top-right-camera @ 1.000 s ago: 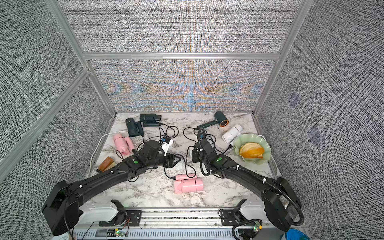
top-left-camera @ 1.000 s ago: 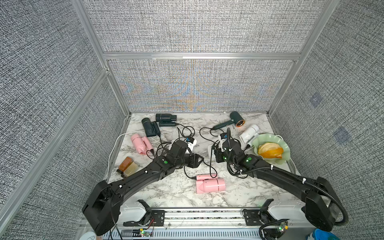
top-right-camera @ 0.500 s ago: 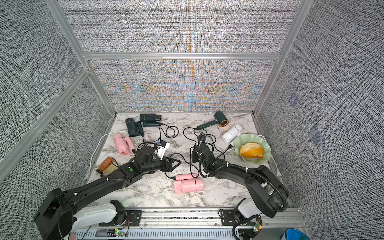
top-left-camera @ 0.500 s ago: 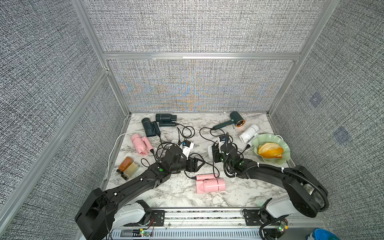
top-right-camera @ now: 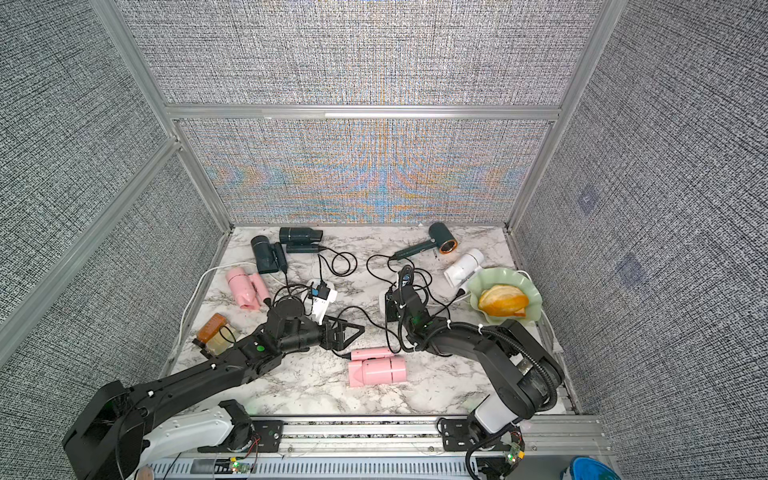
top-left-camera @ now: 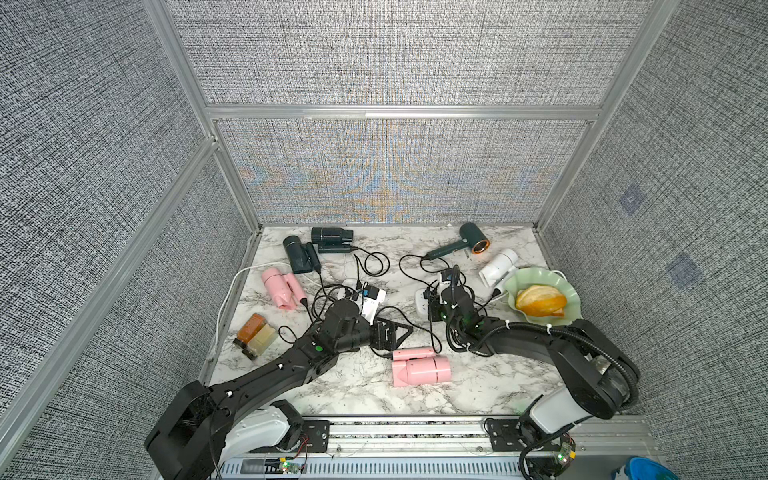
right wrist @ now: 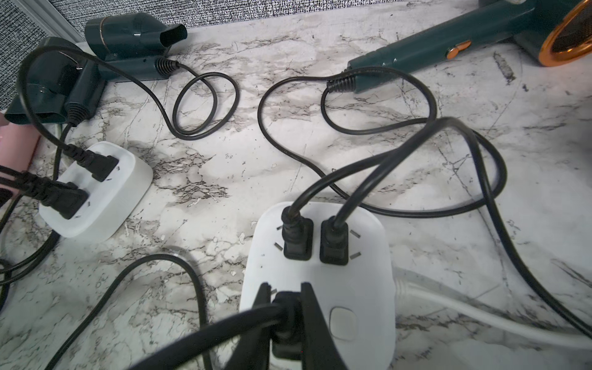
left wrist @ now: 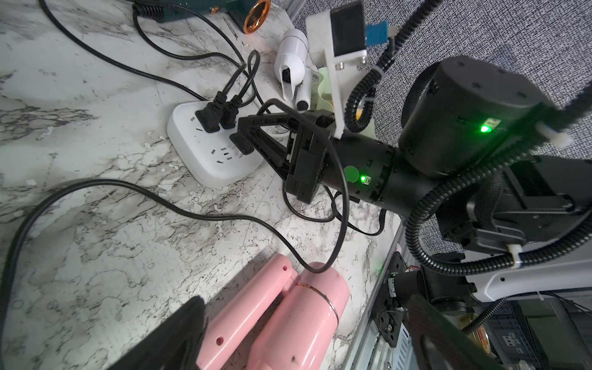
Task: Charge the blow dryers
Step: Insert the plug into the socket.
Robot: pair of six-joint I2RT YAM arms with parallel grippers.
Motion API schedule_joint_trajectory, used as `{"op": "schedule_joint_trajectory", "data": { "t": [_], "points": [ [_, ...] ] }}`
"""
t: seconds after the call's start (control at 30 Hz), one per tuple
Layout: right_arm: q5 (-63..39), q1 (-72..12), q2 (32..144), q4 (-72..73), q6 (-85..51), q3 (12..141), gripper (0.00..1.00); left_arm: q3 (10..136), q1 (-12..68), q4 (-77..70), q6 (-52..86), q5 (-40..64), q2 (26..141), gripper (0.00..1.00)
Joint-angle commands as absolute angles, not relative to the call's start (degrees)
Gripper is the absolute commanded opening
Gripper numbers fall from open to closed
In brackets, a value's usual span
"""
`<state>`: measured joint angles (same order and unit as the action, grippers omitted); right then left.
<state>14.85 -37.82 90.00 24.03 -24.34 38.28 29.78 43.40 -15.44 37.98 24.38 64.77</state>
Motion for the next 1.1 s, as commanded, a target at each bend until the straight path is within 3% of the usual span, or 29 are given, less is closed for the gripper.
{"op": "schedule_joint_trajectory", "data": {
  "t": [0.0,0.6,1.07],
  "points": [
    [14.78,-37.59,90.58,27.16,-25.33,37.87,0.0,29.84,43.42,-17.31,38.14,24.1,64.93,0.99],
    [13.07,-37.16,93.43,28.69,-27.06,36.77,0.0,29.82,43.42,-17.65,37.98,24.35,65.83,0.99],
    [23.07,-40.25,95.56,19.44,-23.67,40.3,0.0,31.48,43.44,-15.48,37.44,22.88,65.89,0.99]
  ]
}}
